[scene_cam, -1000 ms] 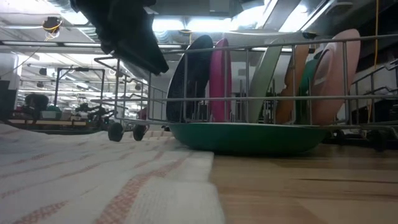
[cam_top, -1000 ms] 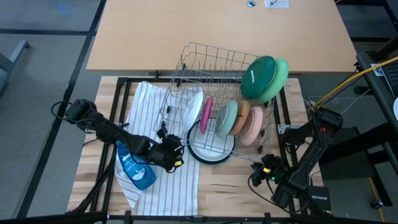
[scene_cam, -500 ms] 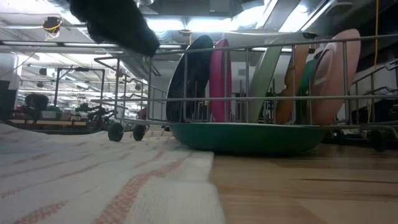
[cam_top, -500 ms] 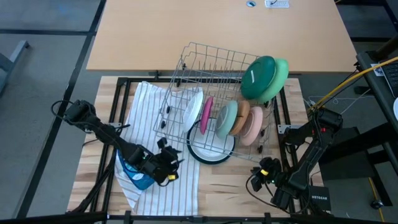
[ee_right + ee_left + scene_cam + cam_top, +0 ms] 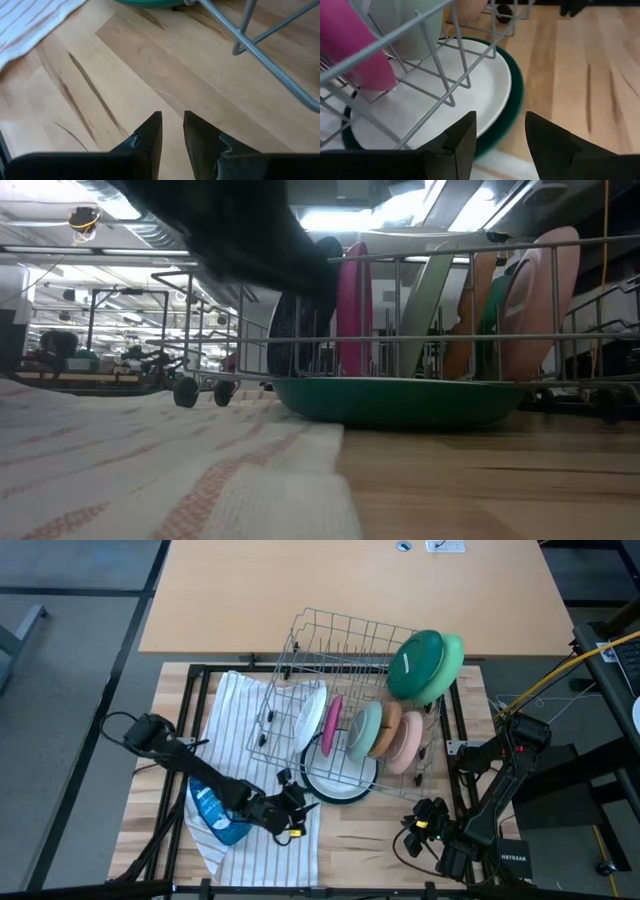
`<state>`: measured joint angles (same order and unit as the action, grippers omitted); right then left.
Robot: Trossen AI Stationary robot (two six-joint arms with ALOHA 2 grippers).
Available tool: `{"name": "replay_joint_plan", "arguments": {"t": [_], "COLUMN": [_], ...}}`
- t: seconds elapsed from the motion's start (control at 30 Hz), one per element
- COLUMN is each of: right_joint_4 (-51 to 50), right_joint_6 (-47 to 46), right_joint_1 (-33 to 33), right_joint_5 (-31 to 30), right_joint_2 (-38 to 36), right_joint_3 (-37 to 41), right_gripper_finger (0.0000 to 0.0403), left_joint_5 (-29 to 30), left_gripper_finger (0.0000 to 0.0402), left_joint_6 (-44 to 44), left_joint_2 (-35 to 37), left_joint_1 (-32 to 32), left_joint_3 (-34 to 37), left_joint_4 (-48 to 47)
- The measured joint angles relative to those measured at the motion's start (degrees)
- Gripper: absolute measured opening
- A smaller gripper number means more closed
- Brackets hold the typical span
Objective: Sort dishes
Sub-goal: Put the white plate in the dish rack
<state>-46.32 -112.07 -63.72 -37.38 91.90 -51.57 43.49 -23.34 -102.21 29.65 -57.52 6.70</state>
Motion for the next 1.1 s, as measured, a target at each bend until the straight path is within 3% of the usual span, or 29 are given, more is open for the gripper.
{"name": "replay_joint_plan", "arguments": {"t": [0.33, 1.1], "right_joint_4": [0.0, -0.1], "right_joint_6": [0.0, 0.0], "right_joint_1": [0.0, 0.0], "right_joint_5": [0.0, 0.6], "right_joint_2": [0.0, 0.0], "right_joint_3": [0.0, 0.0], "right_gripper_finger": [0.0085, 0.0085], "left_joint_5": [-7.3, -15.2], "left_gripper_finger": [0.0157, 0.0157], "left_joint_6": [-0.7, -6.5], "left_joint_2": [-7.5, -10.8], "left_joint_1": [-5.8, -6.5], "left_joint_3": [0.0, -0.1], "left_joint_4": [12.4, 11.8]}}
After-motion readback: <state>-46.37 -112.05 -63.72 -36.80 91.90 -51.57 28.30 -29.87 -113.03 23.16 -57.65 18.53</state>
